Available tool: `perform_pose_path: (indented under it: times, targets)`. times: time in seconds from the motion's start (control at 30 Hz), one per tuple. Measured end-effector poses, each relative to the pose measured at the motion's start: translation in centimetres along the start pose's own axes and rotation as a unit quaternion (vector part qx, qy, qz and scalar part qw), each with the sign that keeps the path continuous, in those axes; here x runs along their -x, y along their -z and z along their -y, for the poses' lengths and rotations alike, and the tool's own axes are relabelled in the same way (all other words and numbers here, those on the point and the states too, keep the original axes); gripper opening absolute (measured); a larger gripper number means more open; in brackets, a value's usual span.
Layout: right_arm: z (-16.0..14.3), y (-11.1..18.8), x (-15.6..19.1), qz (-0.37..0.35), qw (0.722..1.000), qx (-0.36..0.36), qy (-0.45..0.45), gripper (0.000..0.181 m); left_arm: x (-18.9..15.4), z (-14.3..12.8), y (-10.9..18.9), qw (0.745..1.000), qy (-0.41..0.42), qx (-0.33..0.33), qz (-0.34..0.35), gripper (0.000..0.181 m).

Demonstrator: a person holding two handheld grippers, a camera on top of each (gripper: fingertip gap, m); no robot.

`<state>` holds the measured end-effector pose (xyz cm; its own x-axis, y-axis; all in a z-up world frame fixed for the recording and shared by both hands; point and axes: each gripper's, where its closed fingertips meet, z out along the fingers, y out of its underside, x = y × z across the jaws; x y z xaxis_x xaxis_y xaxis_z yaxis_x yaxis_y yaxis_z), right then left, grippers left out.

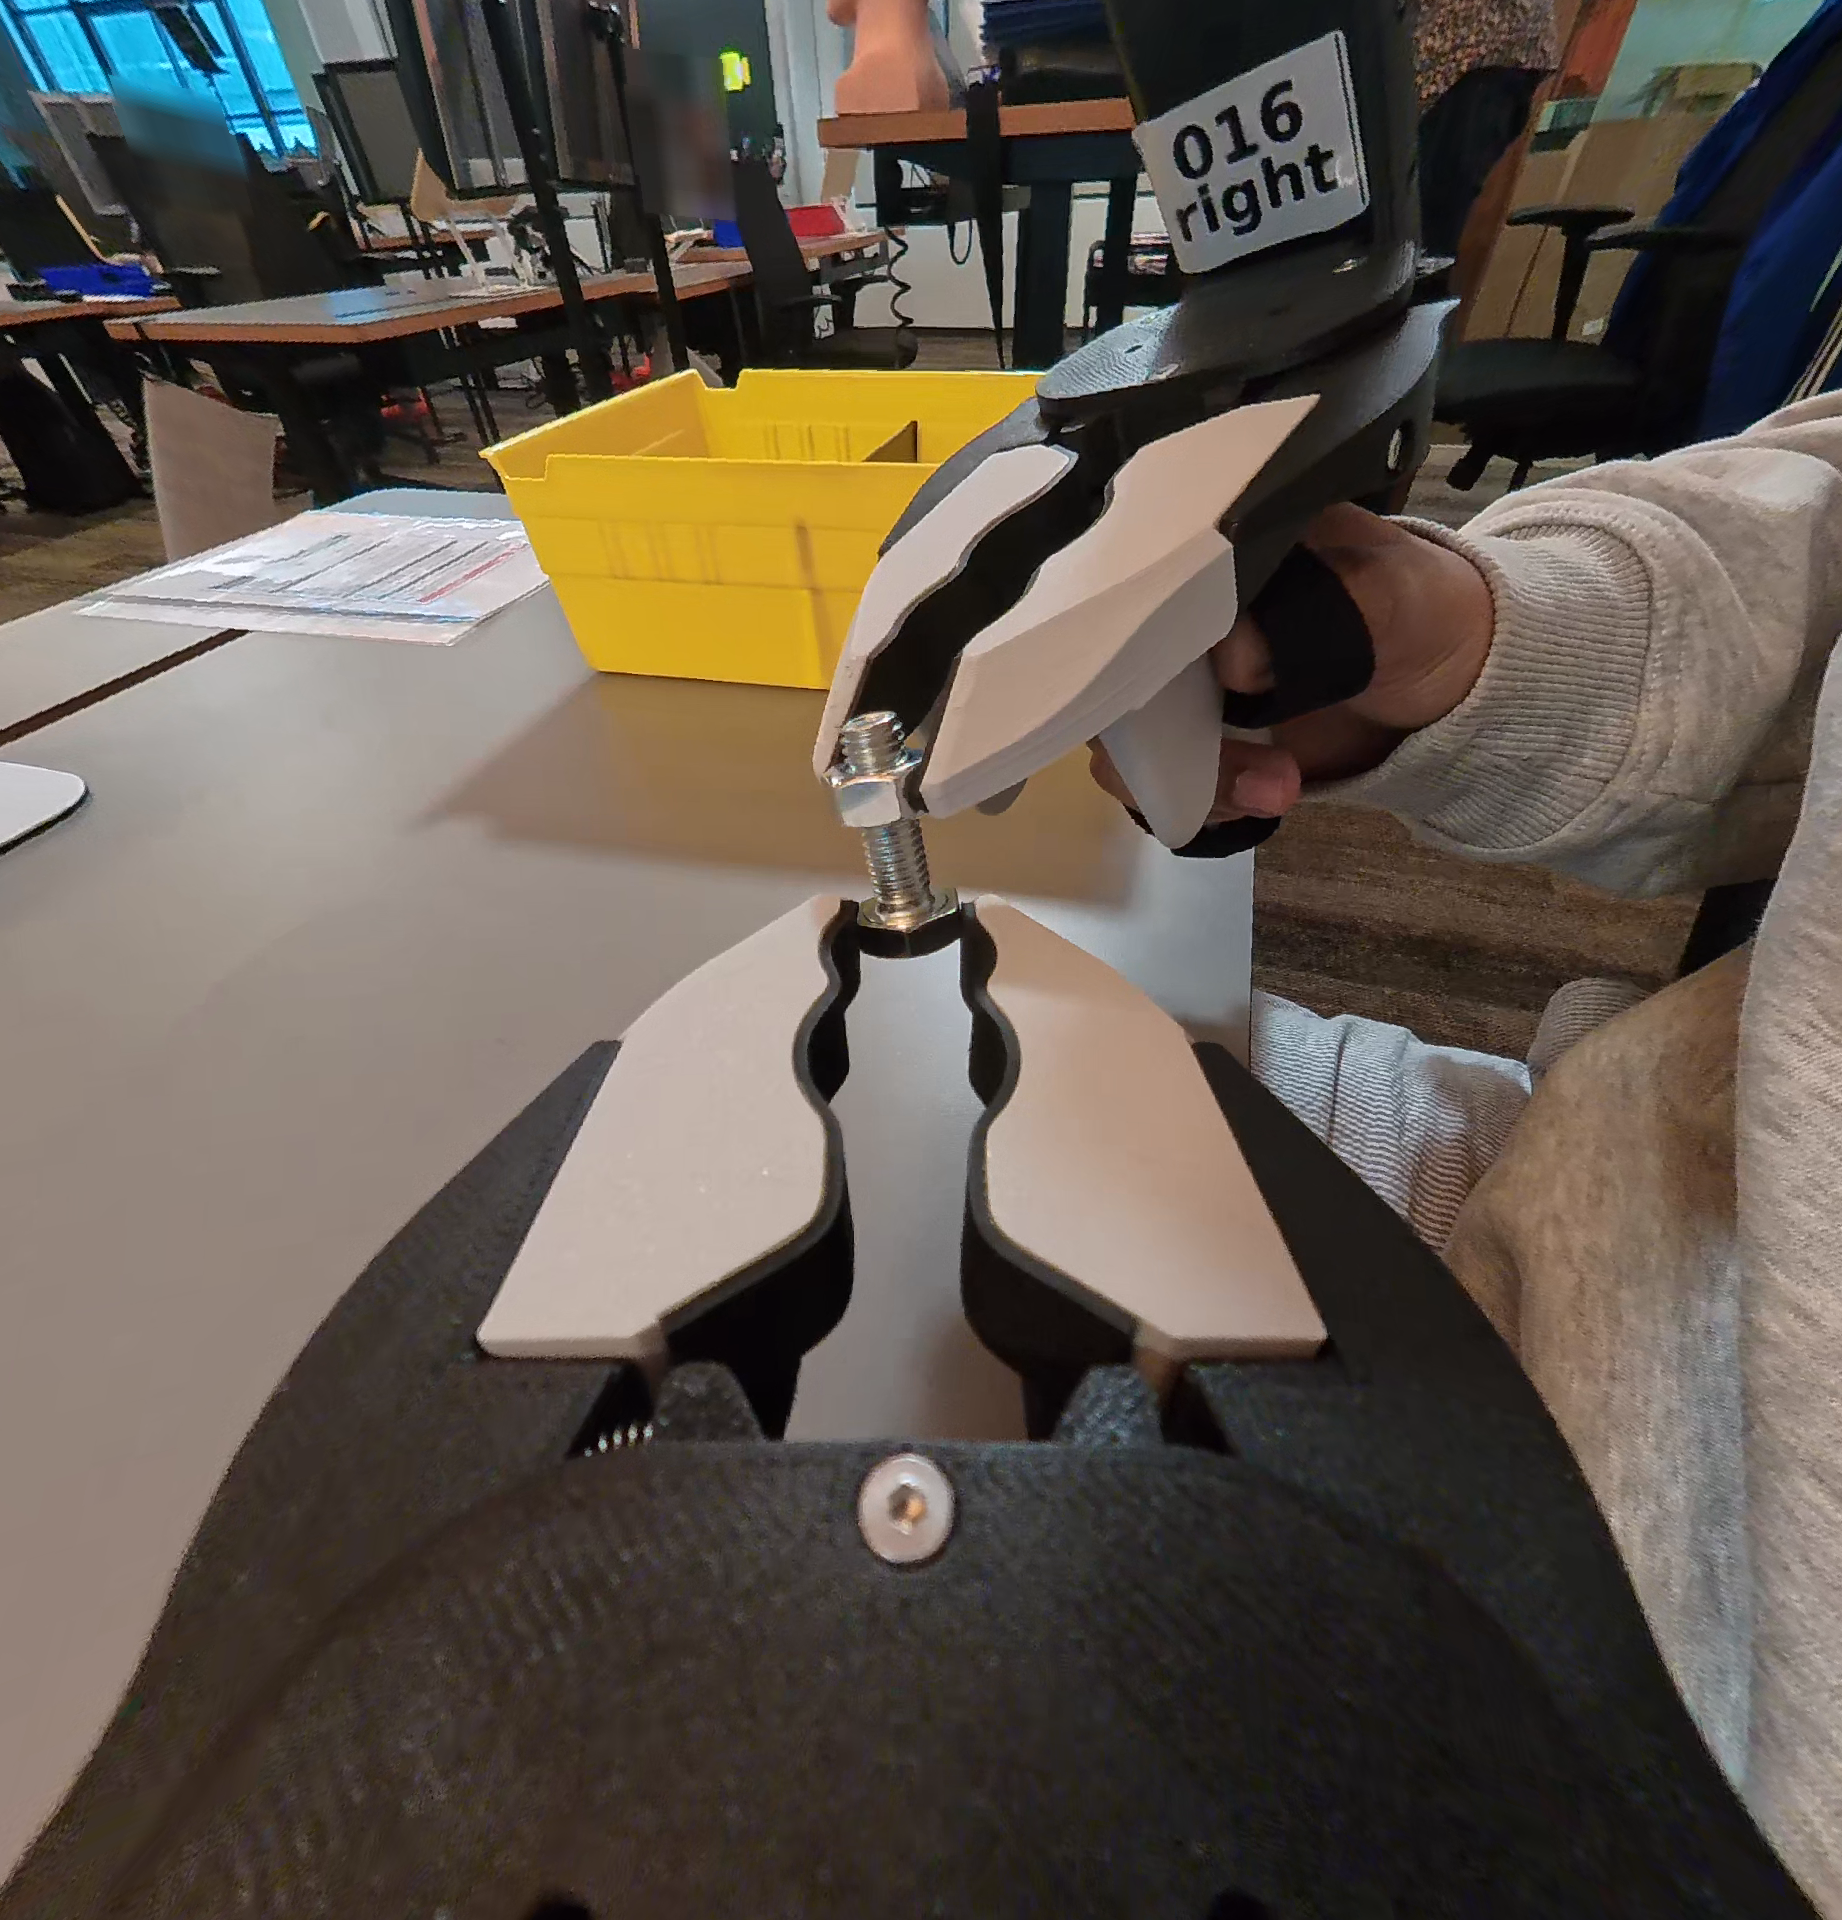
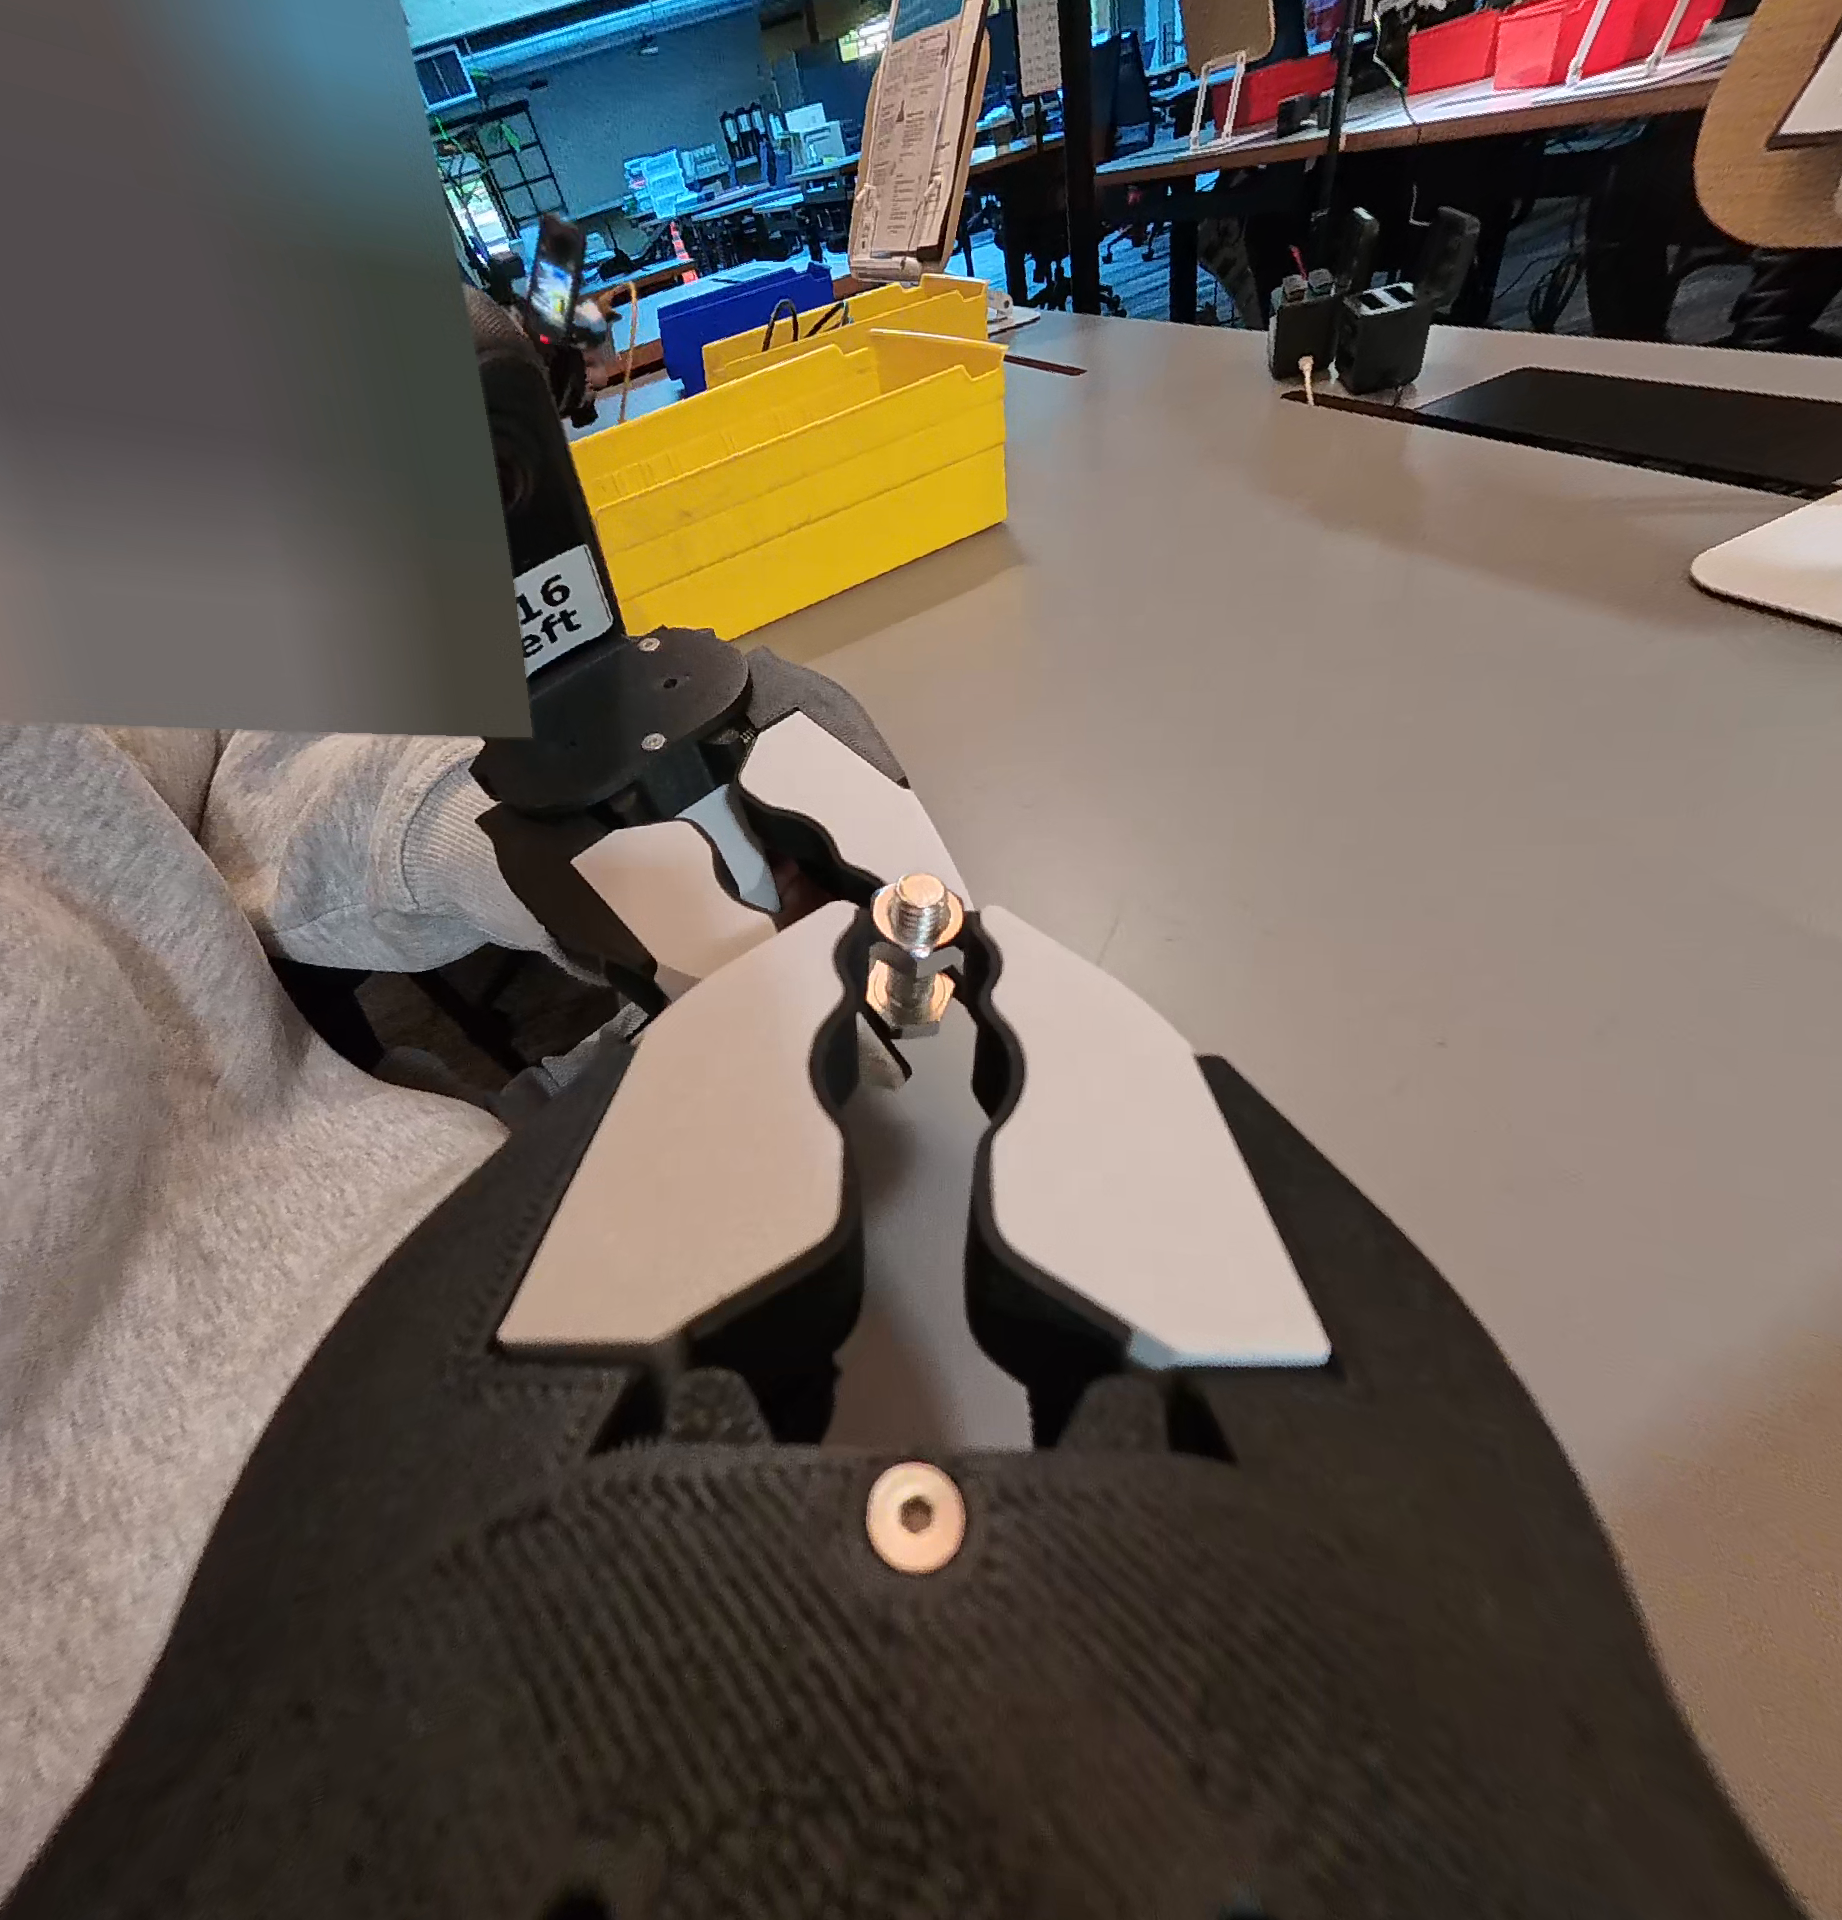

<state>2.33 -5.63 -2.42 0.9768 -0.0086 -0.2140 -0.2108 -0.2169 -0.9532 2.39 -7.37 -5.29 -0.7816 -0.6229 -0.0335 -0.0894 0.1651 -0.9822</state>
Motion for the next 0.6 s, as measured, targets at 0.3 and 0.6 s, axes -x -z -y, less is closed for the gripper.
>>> perform_pose_path:
  times: [0.3,0.6]
  targets:
    - [0.06,-0.01,0.01,-0.003,1.0,-0.001,0.007,0.017,-0.01,0.07,0.11,1.0,0.027,-0.004,-0.011,0.019]
    - [0.4,-0.01,-0.43,-0.027,0.999,-0.02,0.041,0.018,0.68,0.34,0.23,0.999,0.047,-0.018,0.001,0.019]
